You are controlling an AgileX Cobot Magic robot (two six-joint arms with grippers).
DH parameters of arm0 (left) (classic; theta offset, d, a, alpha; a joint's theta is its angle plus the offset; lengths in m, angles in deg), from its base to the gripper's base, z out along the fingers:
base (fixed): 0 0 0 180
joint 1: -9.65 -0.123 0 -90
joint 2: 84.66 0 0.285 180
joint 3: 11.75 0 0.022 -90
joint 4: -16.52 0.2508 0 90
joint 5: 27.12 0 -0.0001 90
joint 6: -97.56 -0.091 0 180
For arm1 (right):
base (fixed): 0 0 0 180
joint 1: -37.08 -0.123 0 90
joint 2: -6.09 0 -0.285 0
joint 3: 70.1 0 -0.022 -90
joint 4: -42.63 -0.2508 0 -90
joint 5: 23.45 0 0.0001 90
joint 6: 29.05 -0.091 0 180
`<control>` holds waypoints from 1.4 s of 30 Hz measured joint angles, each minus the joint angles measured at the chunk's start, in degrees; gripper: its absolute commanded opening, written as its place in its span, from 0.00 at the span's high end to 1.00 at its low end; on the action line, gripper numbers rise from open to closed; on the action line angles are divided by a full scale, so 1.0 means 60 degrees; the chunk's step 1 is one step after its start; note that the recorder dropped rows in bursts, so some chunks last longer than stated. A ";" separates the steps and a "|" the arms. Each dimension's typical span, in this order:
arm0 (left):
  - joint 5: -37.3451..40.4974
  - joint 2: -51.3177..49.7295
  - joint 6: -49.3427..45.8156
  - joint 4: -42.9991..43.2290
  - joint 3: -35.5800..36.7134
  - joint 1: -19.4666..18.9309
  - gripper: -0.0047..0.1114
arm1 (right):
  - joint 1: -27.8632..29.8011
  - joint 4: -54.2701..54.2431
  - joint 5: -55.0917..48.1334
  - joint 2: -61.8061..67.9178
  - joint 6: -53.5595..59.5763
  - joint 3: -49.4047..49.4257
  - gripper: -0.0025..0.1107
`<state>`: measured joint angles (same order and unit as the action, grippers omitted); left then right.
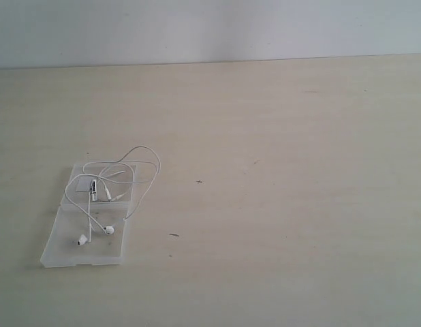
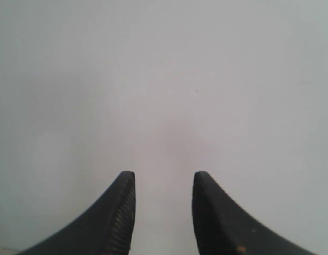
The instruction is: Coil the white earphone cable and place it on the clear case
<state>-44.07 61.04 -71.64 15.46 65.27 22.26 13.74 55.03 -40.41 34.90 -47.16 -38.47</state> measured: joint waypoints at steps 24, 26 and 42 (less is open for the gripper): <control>0.0000 0.0000 0.0000 0.0023 0.0000 0.0000 0.96 | 0.2286 -0.2828 0.2144 -0.1931 0.4436 0.5467 0.67; 0.0000 0.0000 0.0000 0.0023 0.0000 0.0000 0.96 | 0.2535 -0.2828 0.2144 -0.2323 0.4452 0.5826 0.67; 0.0000 0.0000 0.0000 0.0023 0.0000 0.0000 0.96 | 0.3628 -0.2828 0.1527 -0.2816 0.4356 0.7187 0.67</control>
<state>-44.07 61.04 -71.64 15.60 65.27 22.26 35.50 38.06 -31.25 18.01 -21.02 4.65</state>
